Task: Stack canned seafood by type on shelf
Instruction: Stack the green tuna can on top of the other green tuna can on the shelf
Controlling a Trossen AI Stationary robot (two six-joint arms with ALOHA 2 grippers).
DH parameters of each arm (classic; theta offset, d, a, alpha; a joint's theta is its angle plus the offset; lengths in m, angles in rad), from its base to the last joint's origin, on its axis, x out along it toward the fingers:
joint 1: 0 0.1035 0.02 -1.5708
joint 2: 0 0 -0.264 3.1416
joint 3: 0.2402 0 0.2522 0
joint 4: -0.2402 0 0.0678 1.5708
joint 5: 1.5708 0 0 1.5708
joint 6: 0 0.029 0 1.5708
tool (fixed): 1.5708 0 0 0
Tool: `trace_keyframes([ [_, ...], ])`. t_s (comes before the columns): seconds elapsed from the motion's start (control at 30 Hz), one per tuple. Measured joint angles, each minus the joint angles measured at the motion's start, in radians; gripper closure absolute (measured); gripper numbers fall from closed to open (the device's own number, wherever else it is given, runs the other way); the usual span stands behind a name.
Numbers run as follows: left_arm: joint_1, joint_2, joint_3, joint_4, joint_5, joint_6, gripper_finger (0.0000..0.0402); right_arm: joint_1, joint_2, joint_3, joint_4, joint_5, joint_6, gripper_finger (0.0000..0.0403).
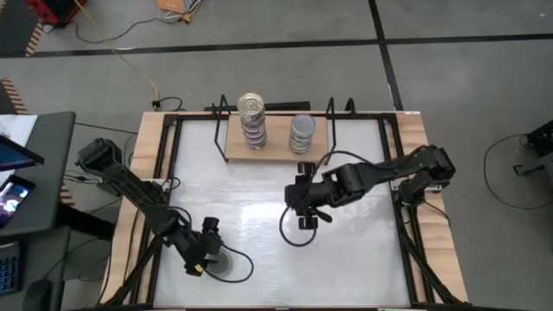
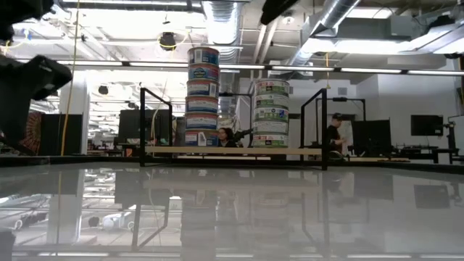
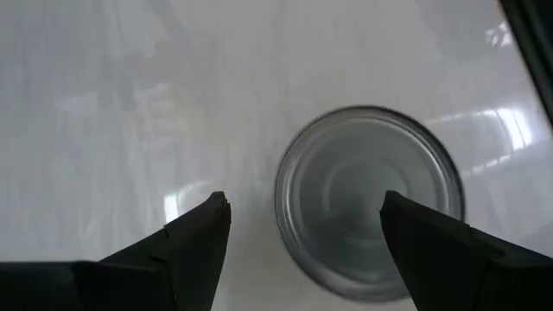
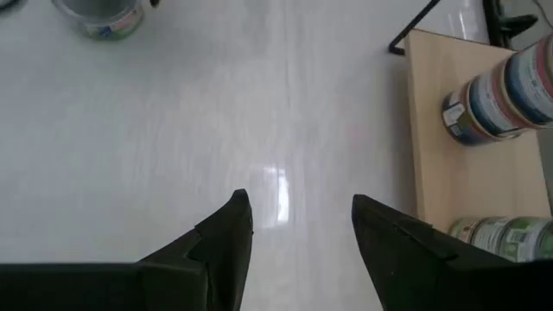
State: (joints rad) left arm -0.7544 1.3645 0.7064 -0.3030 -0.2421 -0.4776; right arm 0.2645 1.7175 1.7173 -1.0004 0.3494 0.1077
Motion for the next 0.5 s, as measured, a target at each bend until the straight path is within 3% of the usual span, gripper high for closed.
trace_keyframes([
  [0.13,0.016,0.064,0.002,0.018,-0.012,0.004,0.0113,0.002,-0.025,-0.066,0.044,0.006,0.013,0.0171],
  [0.27,0.064,0.146,0.006,0.115,-0.105,0.083,0.0113,0.001,-0.027,-0.093,0.055,0.006,0.031,0.0171],
  [0.5,0.193,0.293,0.003,0.492,-0.499,0.482,0.0113,0.004,-0.03,-0.095,0.065,0.007,0.049,0.0171],
])
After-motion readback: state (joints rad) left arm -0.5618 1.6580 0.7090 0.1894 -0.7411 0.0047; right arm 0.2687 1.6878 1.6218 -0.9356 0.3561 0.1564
